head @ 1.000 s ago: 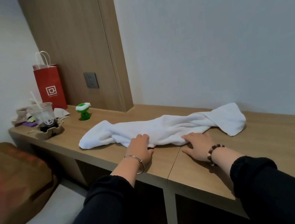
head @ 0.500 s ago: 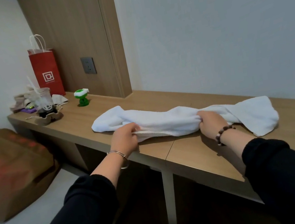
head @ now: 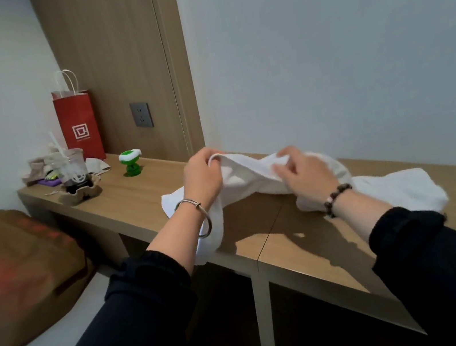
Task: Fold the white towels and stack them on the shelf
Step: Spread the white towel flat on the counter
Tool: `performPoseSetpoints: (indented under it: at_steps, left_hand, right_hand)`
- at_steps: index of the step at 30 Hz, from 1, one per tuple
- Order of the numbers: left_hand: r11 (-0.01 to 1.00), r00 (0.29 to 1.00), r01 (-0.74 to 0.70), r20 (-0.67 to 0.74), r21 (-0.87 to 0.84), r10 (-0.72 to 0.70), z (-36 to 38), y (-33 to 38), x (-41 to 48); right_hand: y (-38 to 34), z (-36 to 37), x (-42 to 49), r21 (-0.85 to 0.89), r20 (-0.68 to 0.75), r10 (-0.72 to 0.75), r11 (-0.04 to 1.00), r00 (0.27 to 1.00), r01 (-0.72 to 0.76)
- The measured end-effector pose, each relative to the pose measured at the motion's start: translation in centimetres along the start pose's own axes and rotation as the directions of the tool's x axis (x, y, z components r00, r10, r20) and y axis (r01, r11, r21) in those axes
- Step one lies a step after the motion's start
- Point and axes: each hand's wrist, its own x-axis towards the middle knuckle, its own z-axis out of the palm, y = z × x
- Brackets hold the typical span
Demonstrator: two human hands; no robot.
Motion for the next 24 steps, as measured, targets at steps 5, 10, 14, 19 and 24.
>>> performPoseSetpoints:
  at_steps: [5, 10, 14, 19, 24]
  left_hand:
    - [0.988, 0.919, -0.153, 0.365, -0.016, 0.148, 0.2, 0.3, -1.1]
    - [0.923, 0.407, -0.300, 0.908, 0.240, -0.104, -2.1, -0.6, -1.3]
    - [0.938, 0.147, 0.119, 0.928, 0.326, -0.341, -2.4, -0.5, -1.2]
    - [0.855, 0.660, -0.157, 0.696, 0.494, -0.281, 3.3, -0.2, -3.0]
    - [0.818, 0.608, -0.026, 0.659, 0.575, -0.444, 7.9, -2.7, -5.7]
  right_hand:
    - [0.8, 2.8, -1.9, -0.456, 0.208, -0.053, 0.878, 0.977, 0.145]
    - [1.3, -0.7, -0.9, -0.291, 0.439, 0.122, 0.957, 0.890, 0.013]
    - [1.9, -4.4, -1.1, 0.209, 0.846, 0.043, 0.890, 0.531, -0.405]
    - [4.1, -2.8, -0.1, 0.130, 0.153, 0.243, 0.956, 0.958, -0.263]
    - [6.8, -1.4, -1.9, -0.447, 0.457, 0.311, 0.890, 0.833, -0.087]
